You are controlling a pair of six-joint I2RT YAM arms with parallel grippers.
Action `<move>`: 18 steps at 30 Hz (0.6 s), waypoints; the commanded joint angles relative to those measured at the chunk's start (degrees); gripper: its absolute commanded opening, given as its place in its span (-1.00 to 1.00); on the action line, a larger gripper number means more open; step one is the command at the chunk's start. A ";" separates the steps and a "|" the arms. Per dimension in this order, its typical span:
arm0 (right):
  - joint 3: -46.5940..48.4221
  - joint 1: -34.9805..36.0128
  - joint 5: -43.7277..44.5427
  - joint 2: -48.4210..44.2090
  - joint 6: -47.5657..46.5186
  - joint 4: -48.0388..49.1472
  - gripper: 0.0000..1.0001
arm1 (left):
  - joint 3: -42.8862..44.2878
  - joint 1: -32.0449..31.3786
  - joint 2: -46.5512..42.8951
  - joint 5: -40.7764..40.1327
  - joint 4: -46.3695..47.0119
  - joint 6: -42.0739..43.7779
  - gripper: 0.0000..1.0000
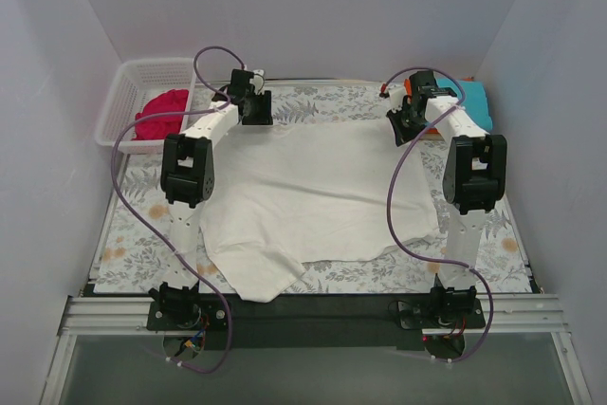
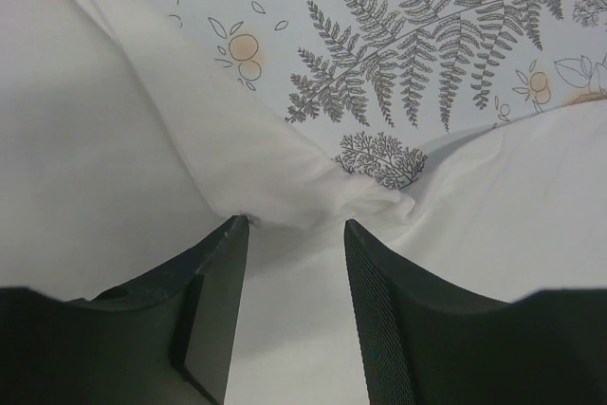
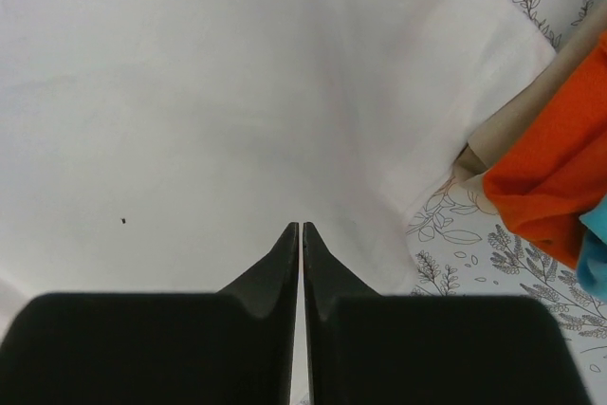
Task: Fold and stack the t-shirts
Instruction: Flatten the tshirt out
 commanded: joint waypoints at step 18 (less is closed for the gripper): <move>-0.53 -0.20 -0.11 -1.12 -0.98 1.29 -0.85 | 8.00 -0.30 3.12 -0.94 0.15 0.27 -1.00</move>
